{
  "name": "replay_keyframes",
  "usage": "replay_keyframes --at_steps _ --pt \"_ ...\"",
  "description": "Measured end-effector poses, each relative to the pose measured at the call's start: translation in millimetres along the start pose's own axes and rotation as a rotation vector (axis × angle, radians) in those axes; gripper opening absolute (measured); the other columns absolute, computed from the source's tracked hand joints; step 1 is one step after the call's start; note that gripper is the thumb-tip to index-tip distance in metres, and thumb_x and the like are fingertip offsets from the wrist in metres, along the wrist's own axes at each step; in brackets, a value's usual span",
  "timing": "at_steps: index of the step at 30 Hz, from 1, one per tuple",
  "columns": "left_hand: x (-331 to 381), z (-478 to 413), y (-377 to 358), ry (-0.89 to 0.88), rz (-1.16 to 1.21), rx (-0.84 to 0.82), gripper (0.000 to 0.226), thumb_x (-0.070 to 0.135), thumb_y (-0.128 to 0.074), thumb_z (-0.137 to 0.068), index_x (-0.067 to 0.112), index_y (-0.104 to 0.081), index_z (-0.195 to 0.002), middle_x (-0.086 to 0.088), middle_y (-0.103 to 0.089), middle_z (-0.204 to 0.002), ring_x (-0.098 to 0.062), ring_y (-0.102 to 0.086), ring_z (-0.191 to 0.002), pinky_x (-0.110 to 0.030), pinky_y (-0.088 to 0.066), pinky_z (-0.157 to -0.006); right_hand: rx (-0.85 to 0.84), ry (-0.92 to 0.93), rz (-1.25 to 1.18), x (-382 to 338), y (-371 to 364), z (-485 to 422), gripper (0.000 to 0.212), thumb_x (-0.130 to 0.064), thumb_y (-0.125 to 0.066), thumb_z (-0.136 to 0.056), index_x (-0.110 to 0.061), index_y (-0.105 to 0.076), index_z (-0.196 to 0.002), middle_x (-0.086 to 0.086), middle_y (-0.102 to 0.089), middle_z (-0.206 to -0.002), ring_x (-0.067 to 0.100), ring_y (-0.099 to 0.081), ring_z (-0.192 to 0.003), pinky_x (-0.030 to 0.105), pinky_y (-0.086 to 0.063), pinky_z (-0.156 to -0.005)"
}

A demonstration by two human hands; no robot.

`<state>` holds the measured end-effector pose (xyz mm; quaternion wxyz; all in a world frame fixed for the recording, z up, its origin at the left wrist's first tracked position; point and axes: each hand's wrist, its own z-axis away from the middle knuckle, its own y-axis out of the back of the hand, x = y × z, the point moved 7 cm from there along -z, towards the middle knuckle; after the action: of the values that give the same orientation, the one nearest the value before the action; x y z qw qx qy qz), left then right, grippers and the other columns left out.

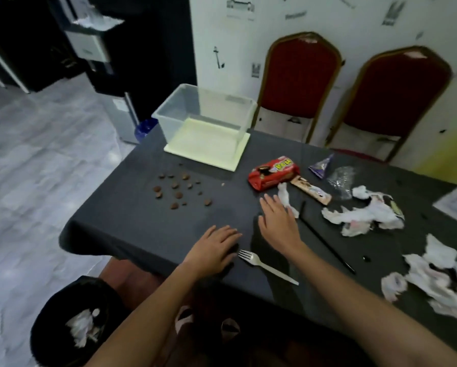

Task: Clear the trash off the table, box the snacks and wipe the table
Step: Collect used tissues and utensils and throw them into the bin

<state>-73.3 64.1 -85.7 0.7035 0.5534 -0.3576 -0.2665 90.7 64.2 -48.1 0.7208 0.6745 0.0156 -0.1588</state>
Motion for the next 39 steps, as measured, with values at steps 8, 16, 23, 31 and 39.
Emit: replay_keyframes --at_steps 8,16,23,31,39 --pt "64.0 -32.1 -17.3 -0.355 0.003 -0.135 0.056 0.051 -0.039 -0.087 0.025 -0.047 -0.135 0.001 -0.051 -0.138 -0.018 -0.041 -0.133 -0.042 -0.02 -0.114 0.157 -0.293 -0.03 100.5 3.1 42.2 0.039 -0.022 -0.052 -0.089 -0.015 -0.055 -0.127 0.004 -0.056 -0.132 0.023 -0.049 -0.123 0.039 -0.039 -0.098" --pt "86.9 -68.3 -18.2 -0.609 -0.124 -0.103 0.032 0.041 -0.042 -0.08 0.03 -0.068 -0.094 0.01 -0.065 -0.083 -0.011 -0.062 -0.072 -0.018 -0.046 -0.063 0.047 -0.471 0.089 145.1 -7.8 68.9 0.031 -0.033 -0.05 -0.094 -0.022 -0.055 -0.122 0.0 -0.056 -0.122 0.022 -0.049 -0.117 0.036 -0.037 -0.091" --pt "91.9 -90.1 -18.9 -0.736 -0.264 -0.087 0.03 0.034 -0.038 -0.08 0.024 -0.066 -0.075 0.007 -0.062 -0.075 -0.011 -0.058 -0.06 -0.019 -0.044 -0.051 0.03 -0.504 0.075 148.4 -7.7 71.8 0.023 -0.033 -0.049 -0.093 -0.02 -0.056 -0.11 0.0 -0.058 -0.115 0.022 -0.05 -0.113 0.036 -0.038 -0.088" --pt "106.7 -104.9 -15.2 -0.775 -0.324 -0.237 0.027 0.028 -0.038 -0.087 0.013 -0.058 -0.095 -0.004 -0.065 -0.096 -0.023 -0.06 -0.086 -0.03 -0.043 -0.075 0.236 -0.579 -0.152 168.3 23.4 83.6 0.012 -0.02 -0.052 -0.089 -0.01 -0.054 -0.096 0.006 -0.057 -0.097 0.027 -0.055 -0.093 0.037 -0.041 -0.076" --pt "79.0 -171.9 25.1 -0.255 0.101 -0.097 0.023 0.027 -0.04 -0.098 0.014 -0.045 -0.116 -0.01 -0.057 -0.113 -0.029 -0.062 -0.089 -0.041 -0.049 -0.07 0.532 -0.832 -0.448 205.2 56.5 93.1 0.014 -0.018 -0.051 -0.093 -0.005 -0.05 -0.096 0.015 -0.057 -0.092 0.032 -0.054 -0.084 0.035 -0.04 -0.072"
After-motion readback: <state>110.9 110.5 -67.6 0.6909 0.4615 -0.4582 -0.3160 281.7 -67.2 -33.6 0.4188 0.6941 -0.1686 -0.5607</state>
